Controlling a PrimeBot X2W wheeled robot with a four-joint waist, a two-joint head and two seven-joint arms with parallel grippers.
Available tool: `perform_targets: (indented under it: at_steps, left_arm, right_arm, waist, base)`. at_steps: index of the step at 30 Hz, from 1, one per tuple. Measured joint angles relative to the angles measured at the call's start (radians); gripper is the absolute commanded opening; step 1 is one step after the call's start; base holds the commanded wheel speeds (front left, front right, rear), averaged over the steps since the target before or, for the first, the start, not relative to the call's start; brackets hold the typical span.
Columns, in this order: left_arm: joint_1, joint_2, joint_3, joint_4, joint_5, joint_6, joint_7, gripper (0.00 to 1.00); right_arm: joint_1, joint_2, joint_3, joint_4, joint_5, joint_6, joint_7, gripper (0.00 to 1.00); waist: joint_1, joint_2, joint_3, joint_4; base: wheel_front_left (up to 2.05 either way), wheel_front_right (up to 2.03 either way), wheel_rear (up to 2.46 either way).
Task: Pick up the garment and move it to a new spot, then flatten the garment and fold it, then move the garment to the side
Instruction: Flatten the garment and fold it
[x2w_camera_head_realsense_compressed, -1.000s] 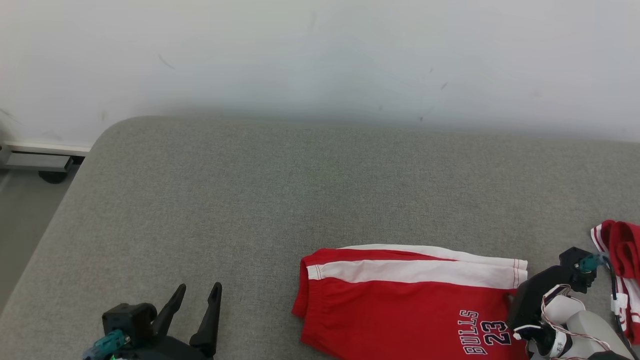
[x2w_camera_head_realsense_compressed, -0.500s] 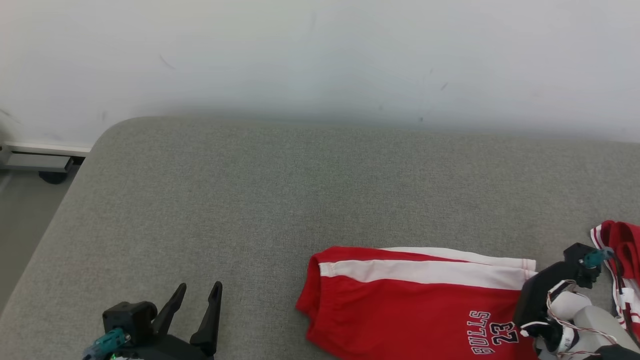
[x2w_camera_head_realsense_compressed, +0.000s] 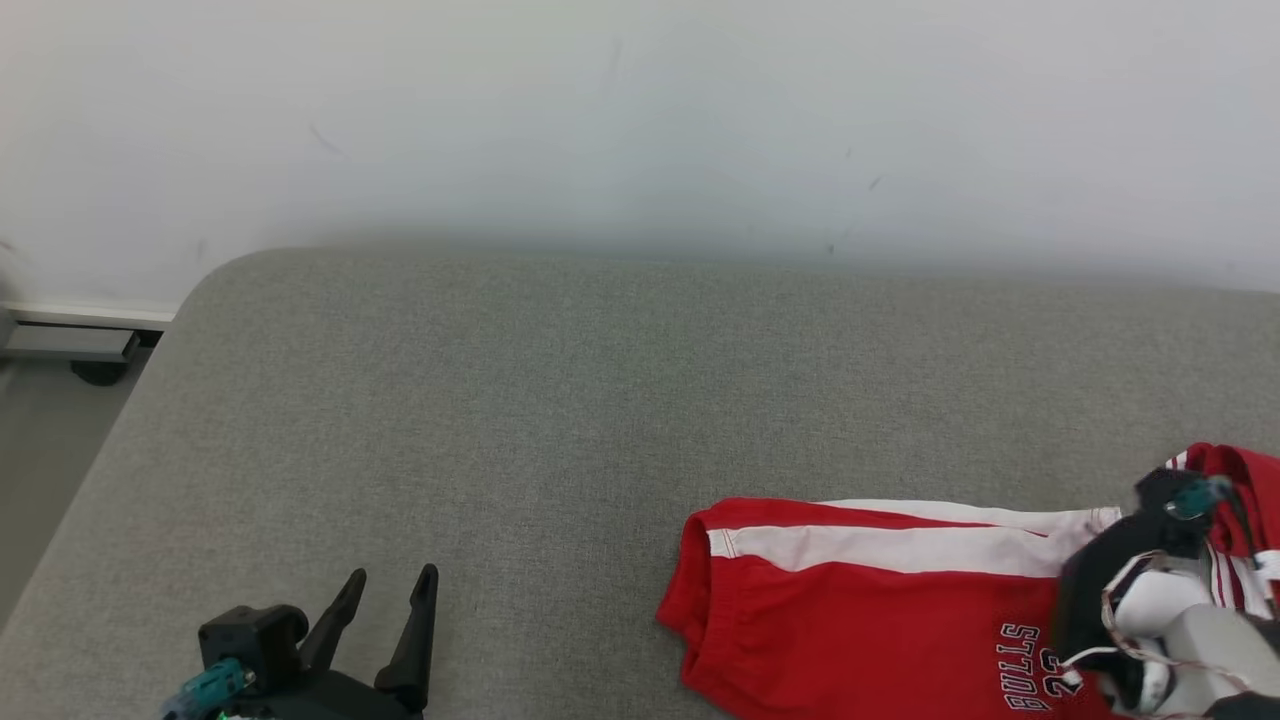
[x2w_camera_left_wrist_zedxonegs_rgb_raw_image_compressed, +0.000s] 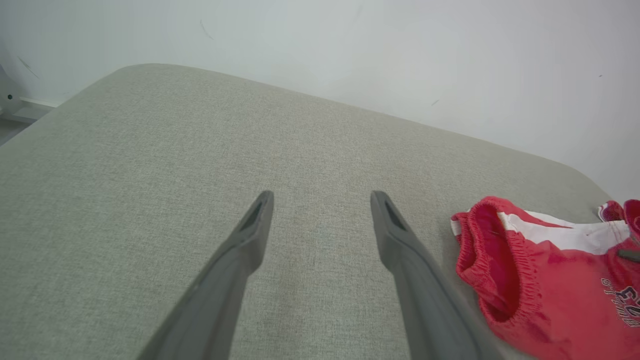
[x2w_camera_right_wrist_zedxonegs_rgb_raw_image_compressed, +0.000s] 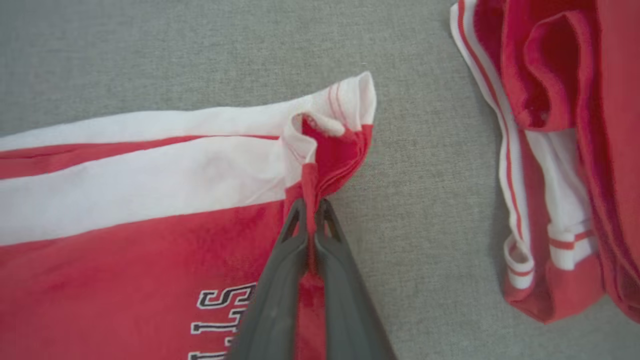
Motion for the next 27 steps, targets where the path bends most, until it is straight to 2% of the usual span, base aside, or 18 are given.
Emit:
perform_targets:
  at_steps: [6,12,21,27]
  left_arm:
    - [0.0,-0.004,-0.009,0.004,0.0,0.0,0.0,1.0]
    - [0.001,-0.005,-0.016,0.004,0.0,0.0,0.0,1.0]
    - [0.004,-0.009,-0.027,0.005,0.0,-0.001,0.001,1.0]
    - [0.004,-0.01,-0.026,0.005,-0.001,0.0,0.001,1.0]
  right_arm:
    - [0.029,0.073,0.093,-0.079,-0.033,0.04,0.023,0.0]
    - [0.024,0.131,0.167,-0.147,-0.055,0.066,0.058,0.0]
    - [0.002,0.166,0.249,-0.231,-0.047,0.084,0.101,0.0]
    - [-0.016,0.167,0.311,-0.275,-0.021,0.08,0.124,0.0]
  waist:
    - [-0.0001,0.0,-0.015,0.002]
    - [-0.0001,0.0,-0.023,0.006]
    - [0.0,0.0,-0.029,0.021]
    - [0.0,0.0,-0.031,0.032]
  base:
    - [0.0,0.0,0.0]
    - [0.0,0.0,0.0]
    - [0.0,0.0,0.0]
    - [0.0,0.0,0.0]
